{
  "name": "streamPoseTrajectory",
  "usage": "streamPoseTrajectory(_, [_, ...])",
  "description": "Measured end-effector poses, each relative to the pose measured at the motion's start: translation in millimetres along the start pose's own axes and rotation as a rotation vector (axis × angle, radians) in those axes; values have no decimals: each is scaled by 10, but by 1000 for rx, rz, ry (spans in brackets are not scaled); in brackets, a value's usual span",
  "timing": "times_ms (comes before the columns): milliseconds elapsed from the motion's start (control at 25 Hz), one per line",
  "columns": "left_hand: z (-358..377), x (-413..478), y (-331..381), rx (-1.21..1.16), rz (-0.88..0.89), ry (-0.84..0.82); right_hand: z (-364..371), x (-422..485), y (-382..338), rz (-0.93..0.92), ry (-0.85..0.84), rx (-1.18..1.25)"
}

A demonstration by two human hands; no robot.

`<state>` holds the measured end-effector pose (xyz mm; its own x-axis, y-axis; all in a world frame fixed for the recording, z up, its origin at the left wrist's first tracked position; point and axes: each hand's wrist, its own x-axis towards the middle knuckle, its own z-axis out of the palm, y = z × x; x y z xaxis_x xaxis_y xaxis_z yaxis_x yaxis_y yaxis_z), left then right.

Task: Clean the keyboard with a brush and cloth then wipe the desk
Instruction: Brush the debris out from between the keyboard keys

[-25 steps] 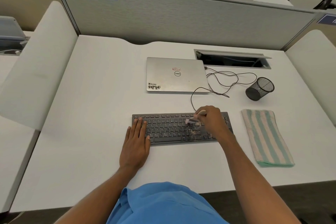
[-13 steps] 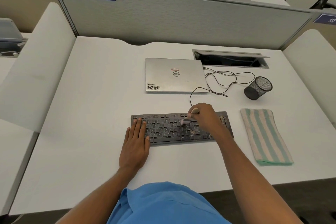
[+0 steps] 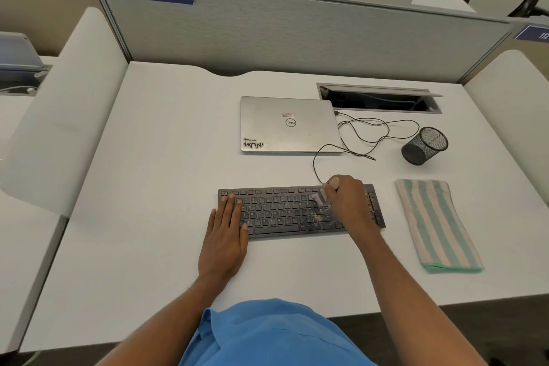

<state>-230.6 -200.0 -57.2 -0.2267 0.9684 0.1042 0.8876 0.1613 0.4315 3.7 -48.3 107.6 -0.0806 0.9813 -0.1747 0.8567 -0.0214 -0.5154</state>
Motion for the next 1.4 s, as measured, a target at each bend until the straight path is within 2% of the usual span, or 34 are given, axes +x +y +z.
streamPoseTrajectory(160, [-3, -2, -1, 1, -5, -5, -48, 10, 7, 74, -21, -48])
streamPoseTrajectory(320, [-3, -3, -3, -1, 2, 0, -95, -4, -95, -10, 28, -62])
streamPoseTrajectory(440, [-7, -5, 5, -2, 2, 1, -7, -38, -62, -5, -2, -15])
streamPoseTrajectory(520, [-10, -2, 5, -7, -3, 0, 10, -35, -22, 11, -25, -71])
streamPoseTrajectory(640, [-6, -8, 1, -10, -4, -4, -80, -16, -63, -1, -104, -68])
streamPoseTrajectory(840, [-9, -5, -1, -5, -3, -13, 8, -20, -317, -202, -285, -31])
streamPoseTrajectory(960, [-11, -2, -2, -5, -3, -16, 113, -1, -321, -215, -344, -43])
streamPoseTrajectory(1280, [0, -5, -9, -9, -5, -12, -228, 108, -2, -77, -269, -81])
streamPoseTrajectory(1400, [-2, 1, -7, -8, -3, -14, -196, 119, -81, -114, -263, -112])
